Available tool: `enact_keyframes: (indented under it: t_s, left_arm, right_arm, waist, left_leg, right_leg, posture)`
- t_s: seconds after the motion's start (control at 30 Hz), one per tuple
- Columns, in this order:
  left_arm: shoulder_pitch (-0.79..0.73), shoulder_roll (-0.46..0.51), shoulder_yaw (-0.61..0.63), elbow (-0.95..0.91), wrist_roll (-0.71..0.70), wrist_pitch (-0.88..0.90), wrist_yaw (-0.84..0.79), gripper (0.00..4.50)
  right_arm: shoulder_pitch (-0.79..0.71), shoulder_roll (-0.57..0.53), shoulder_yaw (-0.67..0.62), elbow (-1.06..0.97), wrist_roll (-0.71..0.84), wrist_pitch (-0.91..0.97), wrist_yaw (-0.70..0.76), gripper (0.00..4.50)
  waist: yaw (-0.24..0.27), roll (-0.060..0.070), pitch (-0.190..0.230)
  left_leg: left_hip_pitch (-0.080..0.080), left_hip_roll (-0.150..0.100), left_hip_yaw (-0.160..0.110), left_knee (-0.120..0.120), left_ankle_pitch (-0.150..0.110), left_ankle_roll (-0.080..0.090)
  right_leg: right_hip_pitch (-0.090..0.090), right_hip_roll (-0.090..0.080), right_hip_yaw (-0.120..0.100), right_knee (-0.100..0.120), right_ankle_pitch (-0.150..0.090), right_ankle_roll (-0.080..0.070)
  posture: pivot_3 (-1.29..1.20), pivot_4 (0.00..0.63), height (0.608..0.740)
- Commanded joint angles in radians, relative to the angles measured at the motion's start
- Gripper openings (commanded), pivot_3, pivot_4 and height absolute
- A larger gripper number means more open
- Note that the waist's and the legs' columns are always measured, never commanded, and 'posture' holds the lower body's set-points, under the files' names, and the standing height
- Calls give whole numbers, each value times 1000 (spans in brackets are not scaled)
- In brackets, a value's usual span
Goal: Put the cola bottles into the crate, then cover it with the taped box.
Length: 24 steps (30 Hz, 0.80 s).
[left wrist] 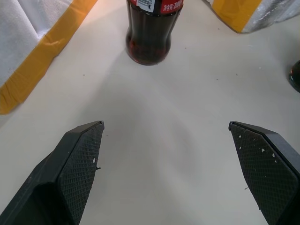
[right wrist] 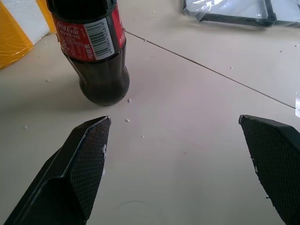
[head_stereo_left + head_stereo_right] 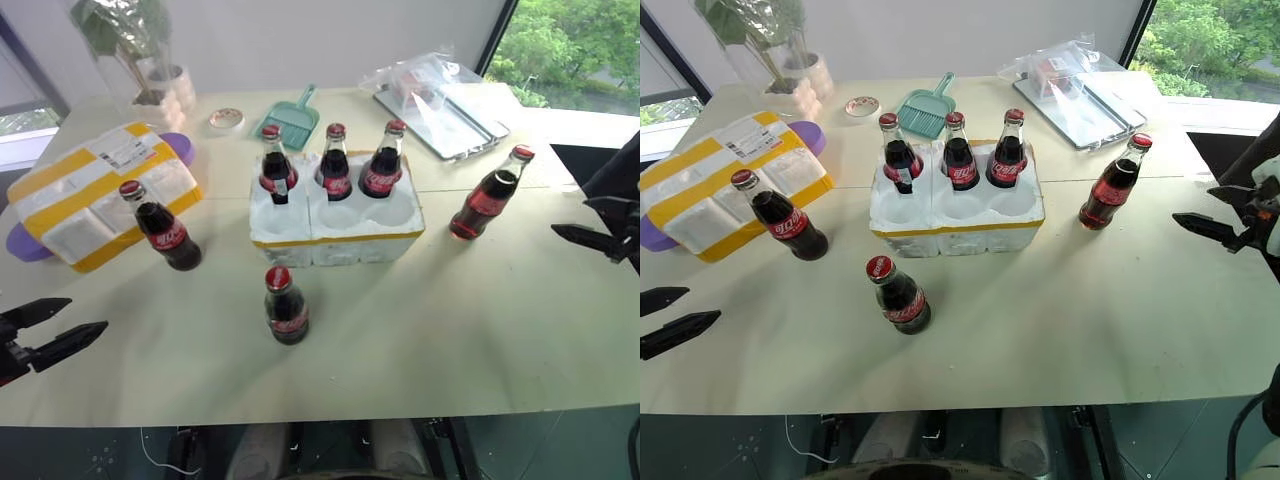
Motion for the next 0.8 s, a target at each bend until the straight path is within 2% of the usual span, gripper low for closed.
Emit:
enact_keyframes:
  t_s: [0.03, 0.3, 0.4, 0.53, 0.67, 0.8]
  left_arm:
    - [-13, 0, 26, -19, -7, -22, 3, 4477]
    - [-65, -3, 8, -10, -11, -3, 58, 4477]
    - [-83, 9, -20, -1, 8, -4, 68, 4477]
    - [-89, 8, -61, -23, 24, -22, 65, 4477]
    - [-197, 27, -77, 12, -22, 5, 84, 4477]
    - [-284, 34, -146, 50, 7, -19, 94, 4477]
  right_arm:
    - [-26, -12, -16, 2, 5, -18, -5, 4500]
    - [-16, -6, -25, 14, 11, -21, -17, 4500]
    - [-30, -10, -30, 27, 26, 33, -5, 4500]
    - [-18, -20, -33, 20, 13, 0, -32, 4500]
    - [-28, -91, -54, -14, 48, 52, 50, 4500]
    - [-118, -161, -51, -80, 84, 158, 118, 4500]
  waist:
    - [1, 0, 0]
    - [1, 0, 0]
    - [1, 0, 0]
    - [0, 0, 0]
    - [4, 1, 0]
    - [1, 6, 0]
  left_leg:
    - [0, 0, 0, 0, 0, 0]
    - [0, 0, 0, 0, 0, 0]
    - [0, 0, 0, 1, 0, 0]
    - [0, 0, 0, 0, 0, 0]
    - [0, 0, 0, 1, 0, 0]
    - [0, -1, 0, 1, 0, 0]
  right_leg:
    - [0, 0, 0, 0, 0, 0]
    - [0, 0, 0, 0, 0, 0]
    - [0, 0, 0, 0, 0, 0]
    - [0, 0, 0, 0, 0, 0]
    - [0, 0, 0, 1, 0, 0]
    - [0, 0, 0, 1, 0, 0]
  posture:
    - [0, 150, 738]
    - [0, 150, 738]
    - [0, 150, 738]
    - [0, 150, 738]
    - [0, 150, 738]
    - [0, 150, 738]
